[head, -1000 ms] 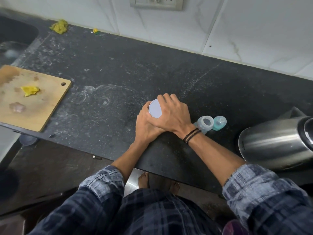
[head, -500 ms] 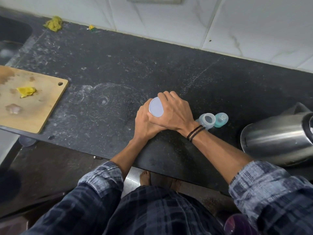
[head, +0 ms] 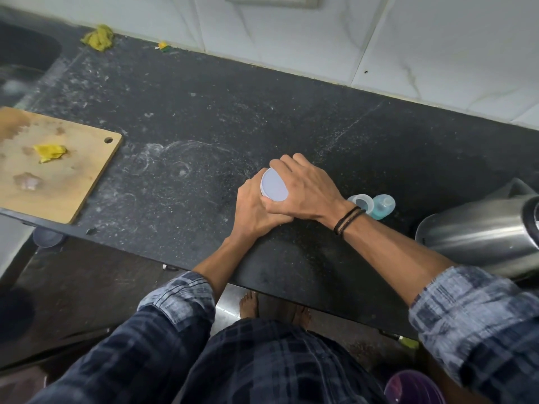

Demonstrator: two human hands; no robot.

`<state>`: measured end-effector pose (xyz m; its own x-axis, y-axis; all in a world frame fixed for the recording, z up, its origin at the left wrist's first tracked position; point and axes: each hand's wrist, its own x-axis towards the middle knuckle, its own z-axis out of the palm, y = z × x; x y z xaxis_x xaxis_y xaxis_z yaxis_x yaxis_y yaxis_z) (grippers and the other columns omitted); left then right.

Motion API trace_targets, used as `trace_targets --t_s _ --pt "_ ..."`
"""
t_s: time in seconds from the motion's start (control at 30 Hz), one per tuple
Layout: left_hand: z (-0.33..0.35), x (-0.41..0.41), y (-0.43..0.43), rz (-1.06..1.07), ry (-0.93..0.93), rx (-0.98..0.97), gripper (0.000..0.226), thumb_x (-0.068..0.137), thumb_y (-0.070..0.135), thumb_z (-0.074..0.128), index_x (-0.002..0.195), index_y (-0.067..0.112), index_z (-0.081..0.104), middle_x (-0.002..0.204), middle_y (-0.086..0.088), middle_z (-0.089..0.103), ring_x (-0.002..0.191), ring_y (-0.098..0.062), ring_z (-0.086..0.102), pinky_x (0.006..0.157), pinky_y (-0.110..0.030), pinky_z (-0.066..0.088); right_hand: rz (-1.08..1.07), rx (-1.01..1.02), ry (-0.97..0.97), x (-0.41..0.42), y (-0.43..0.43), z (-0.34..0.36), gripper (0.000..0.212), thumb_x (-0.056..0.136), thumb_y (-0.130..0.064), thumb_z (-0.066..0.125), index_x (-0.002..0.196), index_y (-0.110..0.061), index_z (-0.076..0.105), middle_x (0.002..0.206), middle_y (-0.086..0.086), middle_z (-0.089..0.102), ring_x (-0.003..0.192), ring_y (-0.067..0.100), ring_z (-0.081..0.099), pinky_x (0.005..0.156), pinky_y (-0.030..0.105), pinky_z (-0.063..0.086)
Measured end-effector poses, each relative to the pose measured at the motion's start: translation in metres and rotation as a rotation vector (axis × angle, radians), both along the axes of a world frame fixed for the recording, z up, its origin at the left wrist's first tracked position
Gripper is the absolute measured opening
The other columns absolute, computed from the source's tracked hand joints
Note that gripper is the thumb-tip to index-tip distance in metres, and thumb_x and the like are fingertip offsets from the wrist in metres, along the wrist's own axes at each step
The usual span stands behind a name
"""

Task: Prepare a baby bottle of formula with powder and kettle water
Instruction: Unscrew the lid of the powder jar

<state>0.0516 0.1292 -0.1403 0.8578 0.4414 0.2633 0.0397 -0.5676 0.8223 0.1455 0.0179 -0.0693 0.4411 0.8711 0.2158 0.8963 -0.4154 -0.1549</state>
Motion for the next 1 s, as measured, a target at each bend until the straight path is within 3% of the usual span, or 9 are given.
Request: trace_targets --t_s 0.27,0.43,0.53,0.7,0.87,1.0 --pt "0.005 0.003 -0.004 0.023 0.057 0.036 0.061 0.051 0.046 0.077 0.103 0.018 0.059 0.09 0.007 0.062 0.082 -0.016 0.061 0.072 -0.04 0.049 -0.065 -0.274 0.257 -0.005 0.001 0.032 0.064 0.085 -0.055 0.064 0.135 -0.021 0.046 0.122 0.002 0.046 0.112 0.023 0.04 0.083 0.037 0.044" --pt "0.007 0.001 -0.006 0.04 0.06 0.028 0.065 0.052 0.044 0.078 0.111 0.025 0.06 0.094 0.012 0.064 0.087 -0.01 0.062 0.077 -0.034 0.051 -0.089 -0.384 0.308 -0.006 0.002 0.047 0.078 0.084 -0.045 0.068 0.152 -0.028 0.035 0.135 0.007 0.042 0.121 0.027 0.04 0.093 0.039 0.044" --pt "0.006 -0.001 -0.008 0.052 0.037 -0.01 0.065 0.053 0.041 0.083 0.112 0.024 0.06 0.097 0.011 0.064 0.089 -0.01 0.063 0.078 -0.036 0.052 -0.121 -0.37 0.32 -0.01 0.002 0.048 0.087 0.083 -0.058 0.071 0.155 -0.027 0.033 0.138 0.005 0.039 0.123 0.027 0.041 0.095 0.042 0.047" --pt "0.009 0.0 -0.009 0.068 0.089 0.035 0.066 0.054 0.046 0.079 0.112 0.026 0.056 0.098 0.015 0.062 0.09 -0.006 0.061 0.08 -0.028 0.049 -0.11 -0.319 0.309 -0.013 0.002 0.045 0.077 0.086 -0.038 0.071 0.153 -0.026 0.036 0.143 0.002 0.041 0.124 0.029 0.042 0.087 0.035 0.043" --pt "0.005 0.0 -0.007 0.051 0.096 0.07 0.067 0.055 0.052 0.077 0.114 0.026 0.057 0.102 0.014 0.063 0.096 -0.006 0.06 0.083 -0.029 0.048 -0.161 -0.279 0.345 -0.017 -0.001 0.047 0.086 0.085 -0.051 0.074 0.157 -0.028 0.032 0.147 0.002 0.037 0.129 0.028 0.043 0.092 0.041 0.046" --pt "0.002 0.0 -0.006 0.07 0.108 0.048 0.076 0.055 0.052 0.081 0.122 0.027 0.054 0.11 0.015 0.062 0.102 -0.005 0.059 0.089 -0.028 0.048 -0.168 -0.25 0.361 -0.02 -0.003 0.046 0.079 0.087 -0.038 0.073 0.155 -0.026 0.035 0.149 0.002 0.039 0.133 0.028 0.041 0.096 0.04 0.045"
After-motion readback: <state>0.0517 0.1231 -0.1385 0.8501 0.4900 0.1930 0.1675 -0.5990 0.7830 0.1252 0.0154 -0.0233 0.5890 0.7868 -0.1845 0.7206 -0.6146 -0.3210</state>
